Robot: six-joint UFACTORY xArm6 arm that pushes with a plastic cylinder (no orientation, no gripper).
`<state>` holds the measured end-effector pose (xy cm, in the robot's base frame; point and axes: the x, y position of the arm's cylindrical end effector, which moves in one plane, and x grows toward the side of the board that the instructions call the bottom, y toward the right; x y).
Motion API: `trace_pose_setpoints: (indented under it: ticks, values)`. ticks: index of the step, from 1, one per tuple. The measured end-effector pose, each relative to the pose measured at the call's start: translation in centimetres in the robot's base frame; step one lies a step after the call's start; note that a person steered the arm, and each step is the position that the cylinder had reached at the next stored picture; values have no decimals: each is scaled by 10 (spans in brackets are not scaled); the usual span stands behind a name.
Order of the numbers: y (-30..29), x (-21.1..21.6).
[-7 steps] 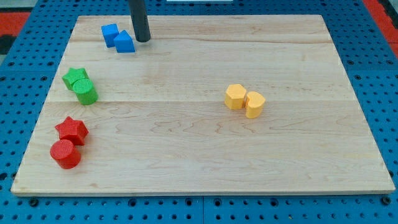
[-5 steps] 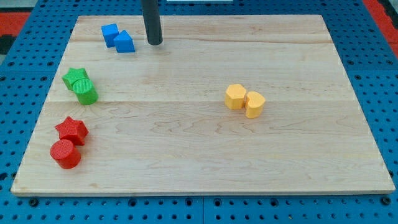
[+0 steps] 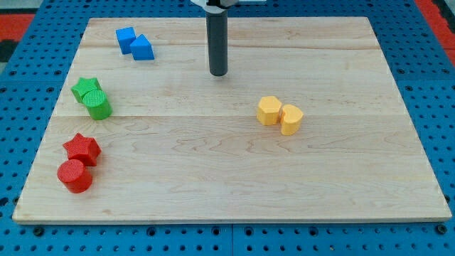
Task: Put the blue blocks at the center of the board
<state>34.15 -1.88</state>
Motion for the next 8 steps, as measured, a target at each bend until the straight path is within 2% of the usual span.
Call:
trace_pose_setpoints:
  ticks: [8]
  values:
    - [2,29]
